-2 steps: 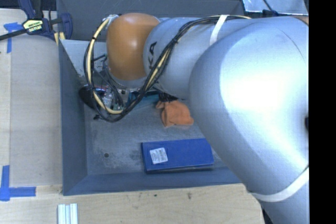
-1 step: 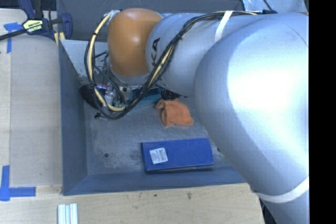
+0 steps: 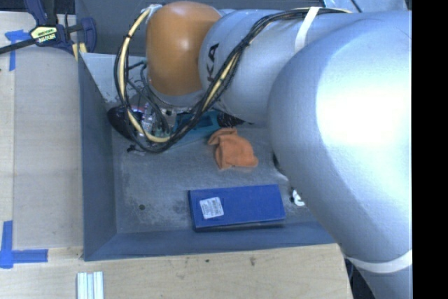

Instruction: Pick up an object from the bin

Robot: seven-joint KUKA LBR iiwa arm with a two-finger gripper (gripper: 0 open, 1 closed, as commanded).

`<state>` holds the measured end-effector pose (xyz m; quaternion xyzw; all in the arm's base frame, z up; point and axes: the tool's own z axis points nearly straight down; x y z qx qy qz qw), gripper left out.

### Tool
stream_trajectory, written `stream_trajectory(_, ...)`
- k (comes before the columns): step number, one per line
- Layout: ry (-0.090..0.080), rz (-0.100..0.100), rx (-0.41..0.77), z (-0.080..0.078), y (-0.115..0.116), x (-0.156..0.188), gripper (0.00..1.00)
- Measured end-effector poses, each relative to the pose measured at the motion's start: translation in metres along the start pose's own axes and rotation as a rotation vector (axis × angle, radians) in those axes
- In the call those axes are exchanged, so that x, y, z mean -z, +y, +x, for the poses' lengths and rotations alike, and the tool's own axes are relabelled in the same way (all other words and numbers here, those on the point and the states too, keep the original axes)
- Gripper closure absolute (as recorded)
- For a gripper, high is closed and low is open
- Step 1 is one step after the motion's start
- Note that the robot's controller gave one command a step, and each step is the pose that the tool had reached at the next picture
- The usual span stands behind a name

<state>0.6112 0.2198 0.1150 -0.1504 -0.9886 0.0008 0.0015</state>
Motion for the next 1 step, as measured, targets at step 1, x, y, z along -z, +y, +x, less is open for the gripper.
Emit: stream_trajectory(1,-0.005,-0.004,-0.001,-0.0011,0.0005,0.0157,1.0)
